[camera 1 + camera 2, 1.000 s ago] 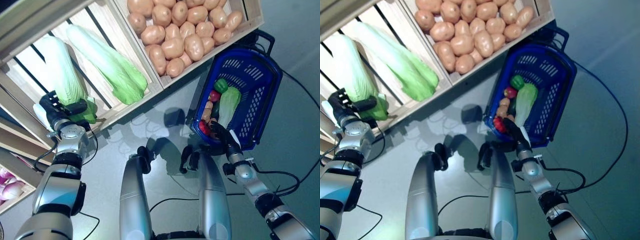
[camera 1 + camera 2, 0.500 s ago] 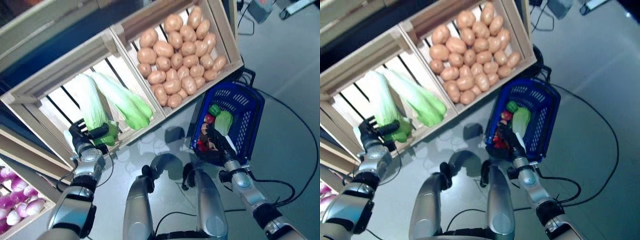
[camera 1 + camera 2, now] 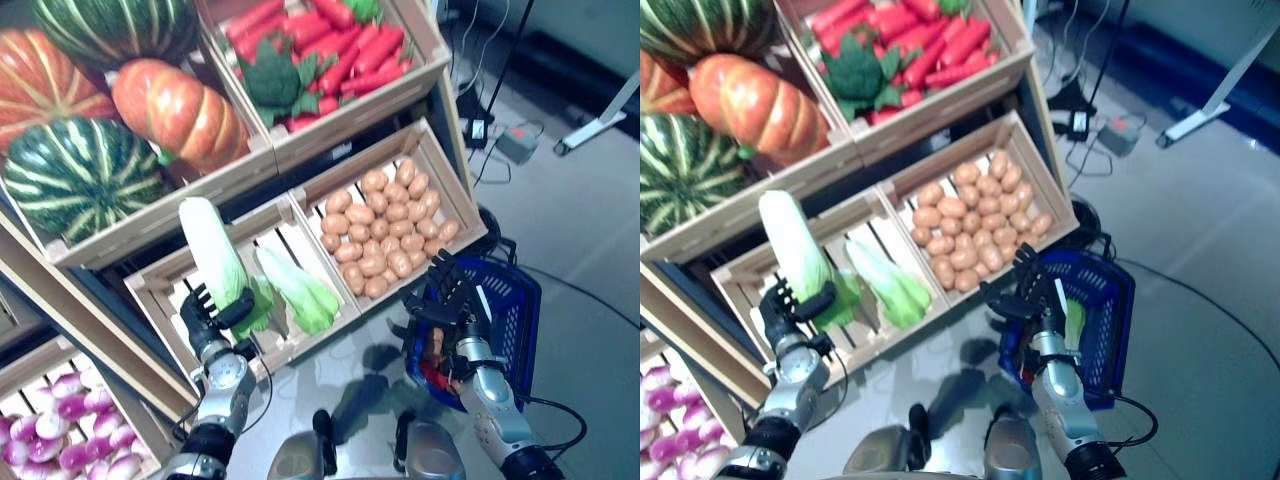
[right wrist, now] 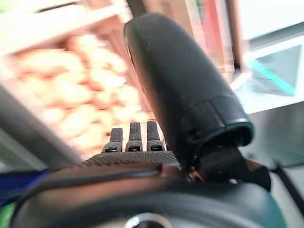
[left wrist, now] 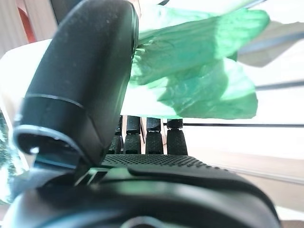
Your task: Put vegetables into the basket
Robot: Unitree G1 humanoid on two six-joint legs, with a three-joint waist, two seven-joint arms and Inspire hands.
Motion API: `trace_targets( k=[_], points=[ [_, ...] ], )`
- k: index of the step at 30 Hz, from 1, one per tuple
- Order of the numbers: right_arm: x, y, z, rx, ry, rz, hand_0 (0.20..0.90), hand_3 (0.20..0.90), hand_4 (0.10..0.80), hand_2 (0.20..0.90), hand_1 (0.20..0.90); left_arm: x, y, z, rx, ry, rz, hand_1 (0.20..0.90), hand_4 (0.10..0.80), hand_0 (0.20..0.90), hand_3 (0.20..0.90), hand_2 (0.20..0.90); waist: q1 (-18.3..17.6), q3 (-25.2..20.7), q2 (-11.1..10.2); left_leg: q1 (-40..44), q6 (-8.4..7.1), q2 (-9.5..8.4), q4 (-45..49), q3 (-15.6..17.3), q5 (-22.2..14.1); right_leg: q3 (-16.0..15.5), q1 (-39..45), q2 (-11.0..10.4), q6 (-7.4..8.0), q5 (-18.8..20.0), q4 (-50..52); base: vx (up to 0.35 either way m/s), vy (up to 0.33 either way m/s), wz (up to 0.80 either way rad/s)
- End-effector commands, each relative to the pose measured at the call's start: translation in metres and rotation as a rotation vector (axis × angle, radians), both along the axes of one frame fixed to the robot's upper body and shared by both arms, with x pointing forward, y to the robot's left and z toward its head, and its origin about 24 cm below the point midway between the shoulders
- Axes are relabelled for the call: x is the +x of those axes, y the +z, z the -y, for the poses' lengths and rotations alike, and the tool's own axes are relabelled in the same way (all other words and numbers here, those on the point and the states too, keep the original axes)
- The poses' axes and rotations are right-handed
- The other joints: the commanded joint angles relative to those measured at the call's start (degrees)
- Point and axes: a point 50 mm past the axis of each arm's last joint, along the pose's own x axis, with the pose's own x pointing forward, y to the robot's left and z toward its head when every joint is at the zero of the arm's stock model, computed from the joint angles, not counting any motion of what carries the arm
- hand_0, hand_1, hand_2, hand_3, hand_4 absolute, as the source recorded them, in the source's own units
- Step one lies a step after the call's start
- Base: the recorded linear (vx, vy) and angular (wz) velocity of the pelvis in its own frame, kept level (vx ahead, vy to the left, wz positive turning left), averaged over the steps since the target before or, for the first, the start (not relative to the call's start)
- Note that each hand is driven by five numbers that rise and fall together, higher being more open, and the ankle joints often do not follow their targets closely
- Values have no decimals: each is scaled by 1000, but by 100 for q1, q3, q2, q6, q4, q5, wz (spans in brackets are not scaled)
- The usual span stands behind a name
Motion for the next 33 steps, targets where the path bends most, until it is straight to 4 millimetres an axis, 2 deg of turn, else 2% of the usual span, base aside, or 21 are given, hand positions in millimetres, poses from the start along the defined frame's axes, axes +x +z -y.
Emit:
trace_targets(
  k=[1, 5, 7, 8, 13, 15, 23, 27, 33],
  points=[
    [10, 39, -17, 92, 112, 225, 900, 900, 800, 900, 900, 37, 103, -18, 328, -44, 469, 300, 400, 300, 300, 300, 109, -762, -147, 359, 324, -413, -95, -64, -543, -44, 794, -1, -28, 370, -1192, 45, -107, 24],
    [12, 50, -26, 171, 325, 286, 900, 900, 800, 900, 900, 40, 122, -11, 460, -152, 517, 300, 400, 300, 300, 300, 204, -891, -234, 538, 284, -409, -331, -87, -497, -146, 1036, 63, 12, 542, -1590, 9, -96, 19],
    [16, 61, -26, 197, 406, 337, 900, 900, 800, 900, 900, 42, 131, -5, 533, -220, 538, 300, 400, 300, 300, 300, 256, -947, -274, 619, 267, -408, -434, -83, -484, -188, 1132, 97, 24, 611, -1746, 4, -104, 15],
    [22, 73, -26, 225, 459, 370, 900, 900, 800, 900, 900, 46, 137, 1, 585, -283, 549, 300, 400, 300, 300, 300, 290, -1011, -315, 702, 249, -398, -573, -70, -455, -222, 1208, 139, 35, 662, -1872, -6, -85, 11],
    [34, 103, -38, 324, 625, 463, 900, 900, 800, 900, 900, 55, 149, 21, 707, -428, 585, 300, 400, 300, 300, 300, 355, -1125, -392, 875, 214, -396, -948, -115, -347, -286, 1350, 251, 40, 733, -2090, -22, -80, 7],
    [36, 106, -45, 355, 679, 453, 900, 900, 800, 900, 900, 56, 152, 29, 737, -479, 605, 300, 400, 300, 300, 300, 373, -1163, -428, 896, 206, -387, -976, -127, -352, -308, 1402, 286, 34, 748, -2160, -34, -69, 10],
    [41, 101, -57, 481, 715, 396, 900, 900, 800, 900, 900, 58, 164, 58, 794, -572, 733, 300, 400, 300, 300, 300, 373, -1226, -497, 893, 200, -361, -976, -110, -379, -275, 1472, 381, -8, 787, -2297, -39, -44, 1],
    [43, 106, -66, 558, 713, 428, 900, 900, 800, 900, 900, 60, 170, 75, 801, -622, 781, 300, 400, 300, 300, 300, 379, -1223, -504, 918, 201, -358, -976, -130, -396, -253, 1498, 399, -19, 769, -2297, -16, -17, -1],
    [44, 121, -70, 608, 706, 514, 900, 900, 800, 900, 900, 57, 171, 85, 816, -677, 807, 300, 400, 300, 300, 300, 404, -1227, -510, 967, 201, -362, -976, -124, -433, -219, 1539, 408, -17, 739, -2297, -4, -5, 0]
  ],
)
